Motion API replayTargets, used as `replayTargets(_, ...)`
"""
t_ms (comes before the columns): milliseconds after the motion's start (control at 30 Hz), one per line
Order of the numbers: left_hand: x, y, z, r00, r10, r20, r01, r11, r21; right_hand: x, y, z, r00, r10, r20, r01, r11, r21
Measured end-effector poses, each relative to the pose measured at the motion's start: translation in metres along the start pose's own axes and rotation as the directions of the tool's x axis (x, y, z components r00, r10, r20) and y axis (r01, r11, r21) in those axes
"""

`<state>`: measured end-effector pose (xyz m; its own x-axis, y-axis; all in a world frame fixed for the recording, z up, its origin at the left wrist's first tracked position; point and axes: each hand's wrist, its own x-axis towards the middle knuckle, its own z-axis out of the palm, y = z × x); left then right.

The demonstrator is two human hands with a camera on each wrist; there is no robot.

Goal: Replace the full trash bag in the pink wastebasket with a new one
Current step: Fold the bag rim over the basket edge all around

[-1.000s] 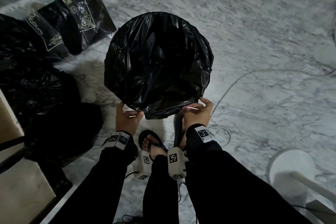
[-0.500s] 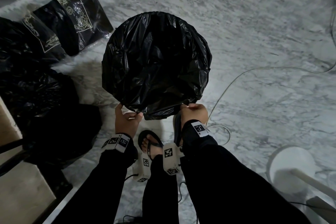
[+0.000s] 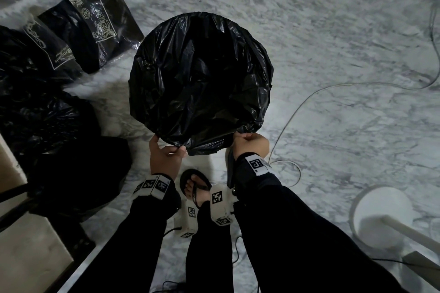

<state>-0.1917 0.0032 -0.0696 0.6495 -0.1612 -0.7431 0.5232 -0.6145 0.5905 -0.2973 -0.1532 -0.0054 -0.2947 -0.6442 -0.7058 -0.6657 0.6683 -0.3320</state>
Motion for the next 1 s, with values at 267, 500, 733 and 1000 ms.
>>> replayTargets(267,-0.003,-0.001,0.004,1.0,-0.01,0.025,0.012,0.999,-0.047,-0.002,-0.001,-0.001,1.0,0.001,0.007,0.0,0.998,-0.061)
replayTargets(500,-0.006,0.004,0.004,1.0,0.002,0.007,-0.002,0.999,-0.054,0.001,0.001,-0.004,0.988,-0.123,0.089,0.135,0.98,-0.145)
replayTargets(733,-0.018,0.016,0.006,0.998,0.056,0.001,-0.056,0.998,0.014,0.014,0.019,-0.011,0.959,-0.254,0.128,0.271,0.953,-0.136)
replayTargets(1000,-0.019,0.02,0.004,0.999,0.035,0.018,-0.036,0.999,0.038,0.033,0.025,-0.006,0.934,-0.237,0.266,0.3,0.927,-0.227)
